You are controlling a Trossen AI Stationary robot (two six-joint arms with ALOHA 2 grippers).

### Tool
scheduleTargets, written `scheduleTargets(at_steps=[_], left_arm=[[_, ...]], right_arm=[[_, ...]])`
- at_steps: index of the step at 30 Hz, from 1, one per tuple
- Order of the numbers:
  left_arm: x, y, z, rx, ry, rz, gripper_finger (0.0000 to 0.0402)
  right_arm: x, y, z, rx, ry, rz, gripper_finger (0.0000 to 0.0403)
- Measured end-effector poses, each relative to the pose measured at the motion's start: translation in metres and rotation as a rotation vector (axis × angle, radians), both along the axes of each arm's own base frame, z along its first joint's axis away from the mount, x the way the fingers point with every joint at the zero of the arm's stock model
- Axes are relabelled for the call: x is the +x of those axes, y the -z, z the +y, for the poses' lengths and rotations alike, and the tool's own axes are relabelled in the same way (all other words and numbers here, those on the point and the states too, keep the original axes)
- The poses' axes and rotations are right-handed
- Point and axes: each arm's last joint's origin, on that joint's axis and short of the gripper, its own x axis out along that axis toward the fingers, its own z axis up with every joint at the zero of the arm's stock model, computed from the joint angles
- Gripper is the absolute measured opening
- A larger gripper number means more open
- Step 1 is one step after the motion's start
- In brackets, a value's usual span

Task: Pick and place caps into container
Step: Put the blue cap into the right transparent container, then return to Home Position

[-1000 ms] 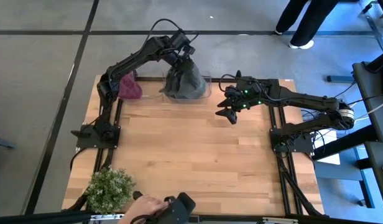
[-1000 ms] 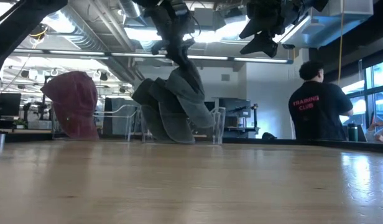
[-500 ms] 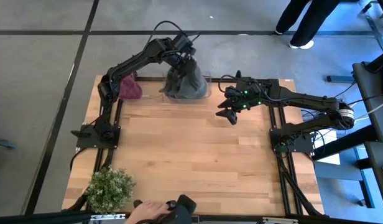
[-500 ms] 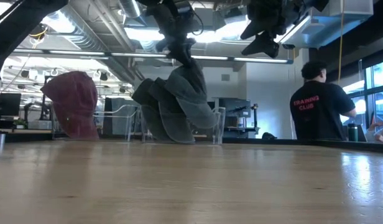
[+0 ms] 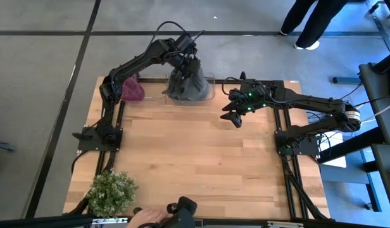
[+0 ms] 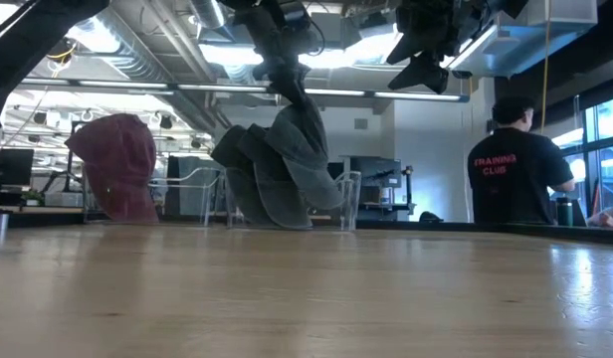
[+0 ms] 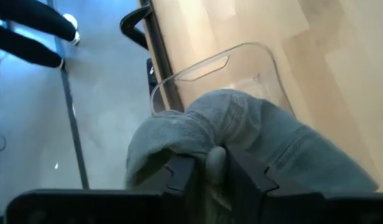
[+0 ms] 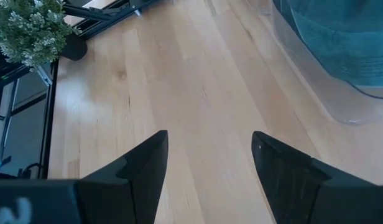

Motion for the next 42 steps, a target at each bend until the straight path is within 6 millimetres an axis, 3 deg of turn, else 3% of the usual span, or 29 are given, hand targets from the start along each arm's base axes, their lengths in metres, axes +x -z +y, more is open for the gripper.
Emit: scheduleTargets(at_steps=[12,19,26,32,35,38,42], left_arm=[[-0.002,-0.001,0.002,-0.025,-0.144,-0.005,0.0146],[-0.002,-0.014,-0.014,-0.553,-0.048,-0.248,0.0149],[0.025,-0.010,-0.047,-0.577,-0.086,-0.215,0.0147],[0.035,-0.019,-0.066,-0.882,0.108,-0.300,0.0150],[0.040,-0.023,-0.075,-0.828,0.027,-0.301,0.0150],[0.057,-0.036,-0.081,-0.725,-0.079,-0.452,0.0150],[0.074,-0.051,-0.091,-0.696,-0.092,-0.644,0.0150]], right_arm=[[-0.001,0.001,0.000,0.000,-0.004,0.013,0.0233],[-0.002,0.002,0.000,-0.014,-0.018,0.025,0.0233],[-0.002,0.003,0.001,-0.020,-0.026,0.037,0.0233],[-0.006,0.011,0.009,-0.114,-0.101,-0.067,0.0233],[-0.017,0.017,0.016,-0.104,-0.086,-0.148,0.0233],[-0.028,0.020,0.019,-0.123,-0.006,-0.262,0.0233],[-0.038,0.026,0.018,-0.155,0.093,-0.347,0.0233]])
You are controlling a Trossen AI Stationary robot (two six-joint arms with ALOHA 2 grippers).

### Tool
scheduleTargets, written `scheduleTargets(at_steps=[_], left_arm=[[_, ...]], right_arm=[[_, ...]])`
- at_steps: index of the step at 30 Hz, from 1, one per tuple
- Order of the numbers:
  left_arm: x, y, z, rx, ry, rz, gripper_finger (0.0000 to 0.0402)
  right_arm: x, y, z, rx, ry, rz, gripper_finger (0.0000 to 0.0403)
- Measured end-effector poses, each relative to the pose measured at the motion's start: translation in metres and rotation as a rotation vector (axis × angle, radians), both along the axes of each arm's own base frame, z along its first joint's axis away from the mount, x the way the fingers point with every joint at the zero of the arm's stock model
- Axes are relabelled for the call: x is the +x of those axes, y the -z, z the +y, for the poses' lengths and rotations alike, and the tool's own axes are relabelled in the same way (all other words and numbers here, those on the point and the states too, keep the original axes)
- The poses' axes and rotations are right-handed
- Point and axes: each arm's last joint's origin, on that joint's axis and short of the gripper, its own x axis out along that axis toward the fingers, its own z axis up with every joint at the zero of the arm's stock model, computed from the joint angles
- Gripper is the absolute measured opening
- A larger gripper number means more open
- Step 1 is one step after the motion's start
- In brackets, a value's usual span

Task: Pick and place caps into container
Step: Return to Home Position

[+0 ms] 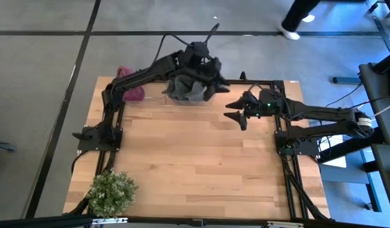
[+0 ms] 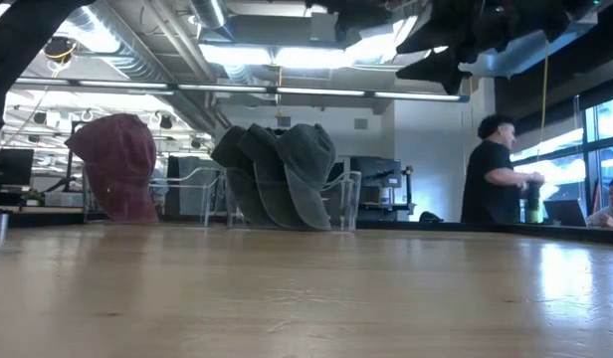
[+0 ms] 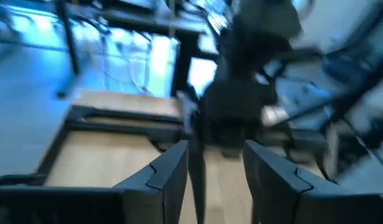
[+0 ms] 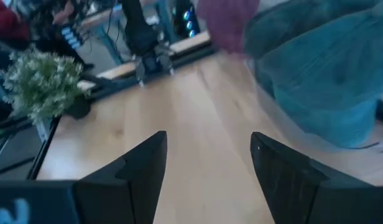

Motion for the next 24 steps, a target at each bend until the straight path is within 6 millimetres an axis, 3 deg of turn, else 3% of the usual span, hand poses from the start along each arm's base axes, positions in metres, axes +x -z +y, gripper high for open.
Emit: scheduleTargets(at_steps=[8,16,24], left_arm=[[0.003,0.000,-0.003,0.128,-0.433,0.063,0.0150],[-0.007,-0.008,-0.027,0.125,-0.389,0.122,0.0150],[-0.053,-0.055,-0.064,0.228,-0.425,0.091,0.0150]], right_arm=[[-0.022,-0.001,0.005,-0.128,-0.014,-0.182,0.0233],[-0.059,0.009,0.016,-0.163,-0.058,-0.302,0.0233],[-0.079,0.017,0.023,-0.125,-0.147,-0.347,0.0233]])
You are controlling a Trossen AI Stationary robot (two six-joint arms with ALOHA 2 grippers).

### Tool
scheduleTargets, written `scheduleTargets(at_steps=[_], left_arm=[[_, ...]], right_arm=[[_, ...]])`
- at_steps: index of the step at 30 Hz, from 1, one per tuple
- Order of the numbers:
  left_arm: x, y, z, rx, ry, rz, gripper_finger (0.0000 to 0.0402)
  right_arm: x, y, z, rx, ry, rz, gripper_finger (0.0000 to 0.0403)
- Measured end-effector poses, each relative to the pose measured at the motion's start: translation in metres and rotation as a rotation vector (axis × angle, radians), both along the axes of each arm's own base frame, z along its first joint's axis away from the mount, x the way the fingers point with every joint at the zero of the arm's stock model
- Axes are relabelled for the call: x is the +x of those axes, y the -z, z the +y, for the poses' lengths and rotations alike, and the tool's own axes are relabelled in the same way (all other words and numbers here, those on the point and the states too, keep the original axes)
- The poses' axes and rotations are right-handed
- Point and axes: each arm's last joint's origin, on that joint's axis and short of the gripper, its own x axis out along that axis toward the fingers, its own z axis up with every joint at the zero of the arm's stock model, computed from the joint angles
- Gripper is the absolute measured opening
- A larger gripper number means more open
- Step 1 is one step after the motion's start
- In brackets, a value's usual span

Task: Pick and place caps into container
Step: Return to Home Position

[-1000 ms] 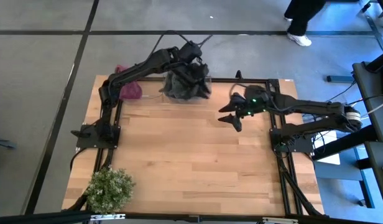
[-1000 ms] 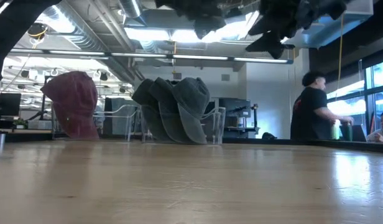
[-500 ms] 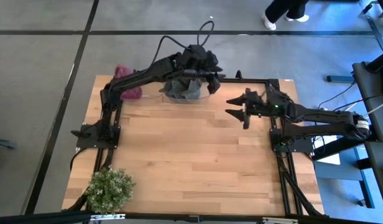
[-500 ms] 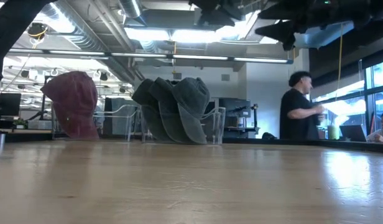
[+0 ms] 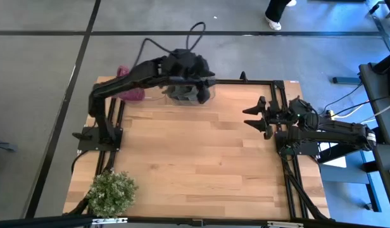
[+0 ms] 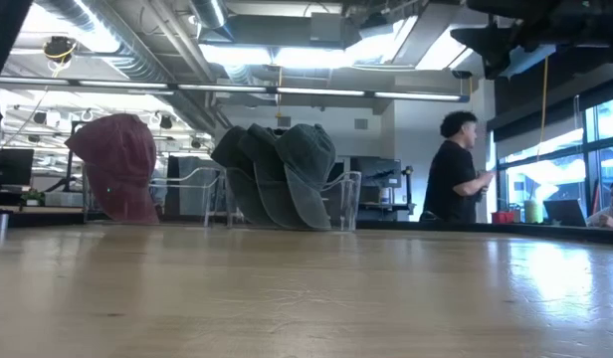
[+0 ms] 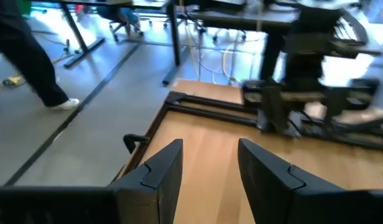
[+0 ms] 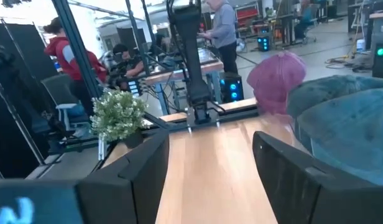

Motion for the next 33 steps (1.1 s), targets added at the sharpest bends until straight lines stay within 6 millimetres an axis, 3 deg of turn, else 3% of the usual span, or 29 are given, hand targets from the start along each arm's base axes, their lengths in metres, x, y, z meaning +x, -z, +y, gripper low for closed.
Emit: scheduleTargets(at_steps=[9,15,19,25,33], left_arm=[[-0.072,-0.039,-0.041,0.043,-0.064,-0.005,0.0150],[-0.126,-0.028,-0.069,0.050,-0.091,-0.060,0.0150],[-0.154,0.002,-0.084,-0.010,-0.057,-0.146,0.0150],[-0.178,0.074,-0.105,-0.040,0.034,-0.272,0.0150],[-0.222,0.152,-0.112,-0.113,0.088,-0.442,0.0150]], right_arm=[[-0.005,-0.003,0.001,0.002,-0.002,-0.024,0.0233],[-0.004,-0.003,0.001,-0.020,0.000,-0.023,0.0233],[-0.004,-0.003,0.001,-0.020,0.001,-0.023,0.0233],[-0.004,-0.003,0.001,-0.020,0.001,-0.023,0.0233],[-0.004,-0.003,0.001,-0.019,0.001,-0.022,0.0233]])
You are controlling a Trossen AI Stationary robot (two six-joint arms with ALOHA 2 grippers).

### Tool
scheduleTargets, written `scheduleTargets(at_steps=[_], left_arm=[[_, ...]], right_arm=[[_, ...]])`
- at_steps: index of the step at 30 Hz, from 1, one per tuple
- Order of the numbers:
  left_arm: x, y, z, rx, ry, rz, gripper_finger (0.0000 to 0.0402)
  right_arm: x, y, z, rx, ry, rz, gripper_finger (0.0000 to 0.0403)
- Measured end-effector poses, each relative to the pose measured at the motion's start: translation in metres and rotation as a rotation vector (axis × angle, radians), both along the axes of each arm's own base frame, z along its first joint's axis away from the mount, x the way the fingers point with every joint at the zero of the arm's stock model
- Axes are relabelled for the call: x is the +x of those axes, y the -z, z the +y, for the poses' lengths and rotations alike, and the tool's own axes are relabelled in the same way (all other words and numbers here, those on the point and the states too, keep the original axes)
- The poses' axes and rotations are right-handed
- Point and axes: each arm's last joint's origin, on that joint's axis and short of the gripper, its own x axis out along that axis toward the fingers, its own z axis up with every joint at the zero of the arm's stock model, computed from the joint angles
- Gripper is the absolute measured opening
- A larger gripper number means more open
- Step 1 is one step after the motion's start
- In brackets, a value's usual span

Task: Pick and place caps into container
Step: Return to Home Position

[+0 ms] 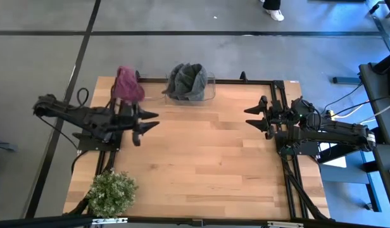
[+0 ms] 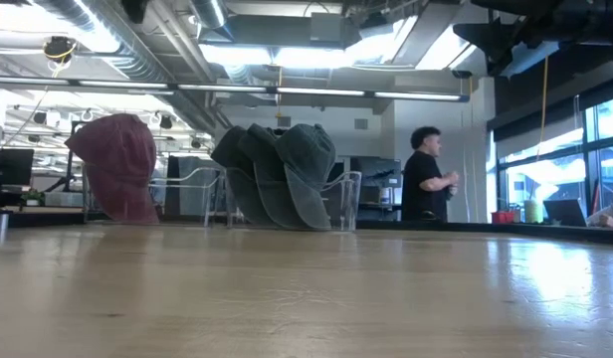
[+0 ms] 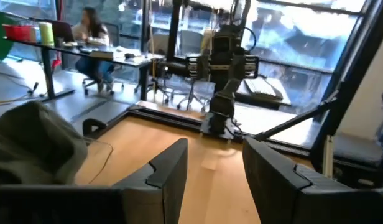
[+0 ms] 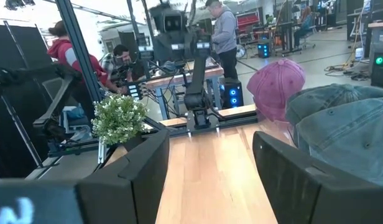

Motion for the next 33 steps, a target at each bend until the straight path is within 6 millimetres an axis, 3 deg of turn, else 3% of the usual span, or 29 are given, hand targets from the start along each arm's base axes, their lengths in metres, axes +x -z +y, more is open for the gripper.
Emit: scheduleTargets(at_steps=[8,16,21,33], left_arm=[[-0.039,0.053,0.010,0.009,0.001,-0.081,0.0150],[-0.057,0.087,0.018,-0.011,0.020,-0.174,0.0150],[-0.060,0.097,0.021,-0.003,-0.008,-0.195,0.0150],[-0.059,0.100,0.024,0.003,-0.015,-0.147,0.0150]], right_arm=[[0.002,0.002,0.000,-0.055,-0.024,0.015,0.0233],[0.004,0.012,0.000,-0.074,-0.043,0.031,0.0233],[0.007,0.037,0.001,-0.064,-0.094,-0.040,0.0233],[-0.004,0.064,0.004,-0.023,-0.101,-0.144,0.0233]])
